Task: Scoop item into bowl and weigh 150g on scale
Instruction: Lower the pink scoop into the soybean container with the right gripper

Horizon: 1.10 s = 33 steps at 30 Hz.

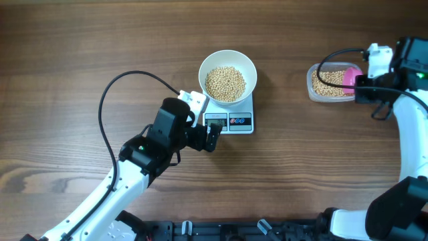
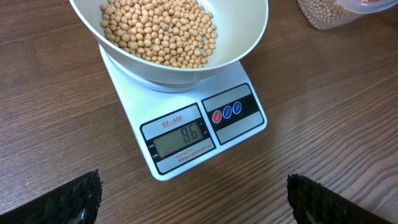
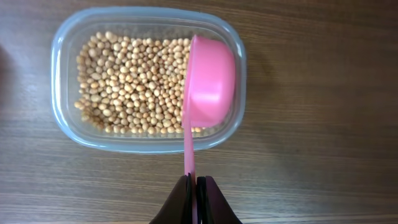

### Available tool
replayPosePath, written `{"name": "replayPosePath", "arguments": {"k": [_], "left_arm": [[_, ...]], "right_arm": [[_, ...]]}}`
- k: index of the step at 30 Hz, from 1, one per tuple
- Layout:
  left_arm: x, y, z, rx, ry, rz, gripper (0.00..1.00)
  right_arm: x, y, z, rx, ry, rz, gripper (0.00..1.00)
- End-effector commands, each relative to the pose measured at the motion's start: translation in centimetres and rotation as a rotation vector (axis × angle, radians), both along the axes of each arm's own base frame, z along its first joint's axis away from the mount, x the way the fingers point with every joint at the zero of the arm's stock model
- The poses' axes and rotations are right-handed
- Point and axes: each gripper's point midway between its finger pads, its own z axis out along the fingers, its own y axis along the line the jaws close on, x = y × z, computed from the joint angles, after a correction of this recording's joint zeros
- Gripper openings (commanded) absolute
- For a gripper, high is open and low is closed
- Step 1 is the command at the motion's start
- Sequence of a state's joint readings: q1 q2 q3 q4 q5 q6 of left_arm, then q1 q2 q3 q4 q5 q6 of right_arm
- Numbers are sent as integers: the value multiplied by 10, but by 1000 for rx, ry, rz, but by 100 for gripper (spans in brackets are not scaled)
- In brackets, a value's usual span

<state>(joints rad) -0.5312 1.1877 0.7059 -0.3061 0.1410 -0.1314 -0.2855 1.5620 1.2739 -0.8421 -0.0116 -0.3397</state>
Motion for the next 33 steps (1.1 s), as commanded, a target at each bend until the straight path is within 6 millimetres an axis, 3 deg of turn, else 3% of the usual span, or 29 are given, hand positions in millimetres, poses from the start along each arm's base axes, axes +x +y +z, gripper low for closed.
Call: {"name": "replayPosePath", "arguments": {"k": [1,11,24,33], "left_arm": [[-3,-3,-2,6,0,-30,100],[-3,-3,-2,6,-1,-31,100],[-3,-3,-2,6,0,-30,100],[-3,-3,-3,7,1,-30,100]], "right_arm": [[6,0,-1,-120,39,34,4],[3,40,-34,-107,136,142,4],[5,76,-36,69,110,221,4],[5,88,-34,177,91,241,4]]}}
